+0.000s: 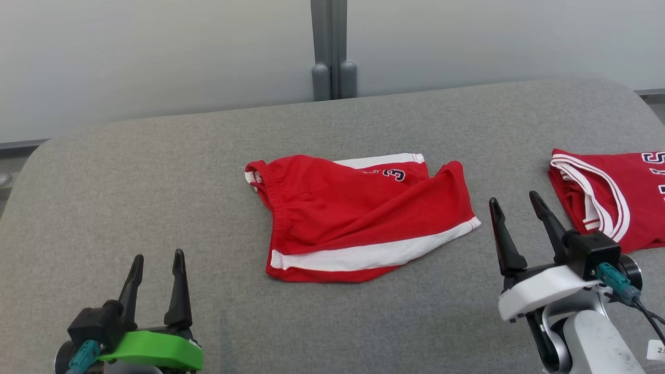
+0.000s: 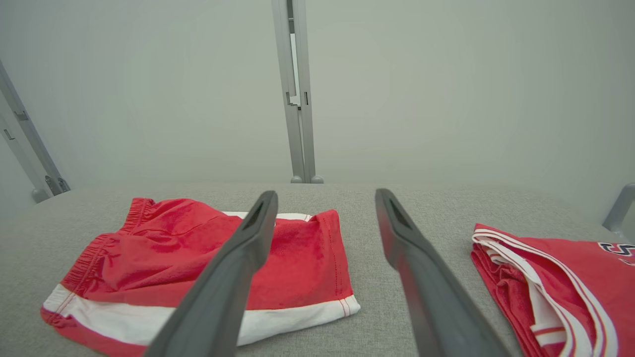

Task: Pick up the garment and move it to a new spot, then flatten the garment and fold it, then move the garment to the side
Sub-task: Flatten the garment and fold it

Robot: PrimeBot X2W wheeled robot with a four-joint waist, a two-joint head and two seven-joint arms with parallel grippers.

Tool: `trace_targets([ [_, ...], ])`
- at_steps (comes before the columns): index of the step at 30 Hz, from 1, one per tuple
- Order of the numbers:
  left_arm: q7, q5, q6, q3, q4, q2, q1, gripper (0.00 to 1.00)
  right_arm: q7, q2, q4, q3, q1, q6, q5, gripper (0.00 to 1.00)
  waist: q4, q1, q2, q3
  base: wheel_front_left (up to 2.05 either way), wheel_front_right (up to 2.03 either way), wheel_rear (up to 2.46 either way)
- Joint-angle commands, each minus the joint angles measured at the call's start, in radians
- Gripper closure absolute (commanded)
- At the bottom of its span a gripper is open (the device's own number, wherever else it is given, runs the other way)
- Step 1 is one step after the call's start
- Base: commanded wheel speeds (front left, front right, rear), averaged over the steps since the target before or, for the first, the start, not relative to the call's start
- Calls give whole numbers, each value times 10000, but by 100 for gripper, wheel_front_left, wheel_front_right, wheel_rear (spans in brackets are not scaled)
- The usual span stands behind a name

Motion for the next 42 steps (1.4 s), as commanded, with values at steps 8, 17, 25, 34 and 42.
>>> trace_targets([
  [8,-23,97,-15,-29,-36,7,135,0,310,89,-218,-81,350,-16,-137,0,-59,0,0,-55,0,0,0],
  [17,-23,38,-15,-112,-49,15,61,0,458,158,-359,-127,363,-16,-48,0,-30,0,0,45,0,0,0],
  [25,-23,81,-15,-208,-16,55,-16,0,406,124,-376,-31,289,-16,-1,0,38,0,0,137,0,0,0],
  [34,-23,-40,-15,-1182,289,313,-541,0,706,73,119,-95,-173,-16,-30,0,-22,0,0,536,0,0,0],
  [42,455,-645,-15,-3235,1763,900,-2159,0,1890,122,1988,-584,-1451,-16,65,0,32,0,0,1337,0,0,0],
])
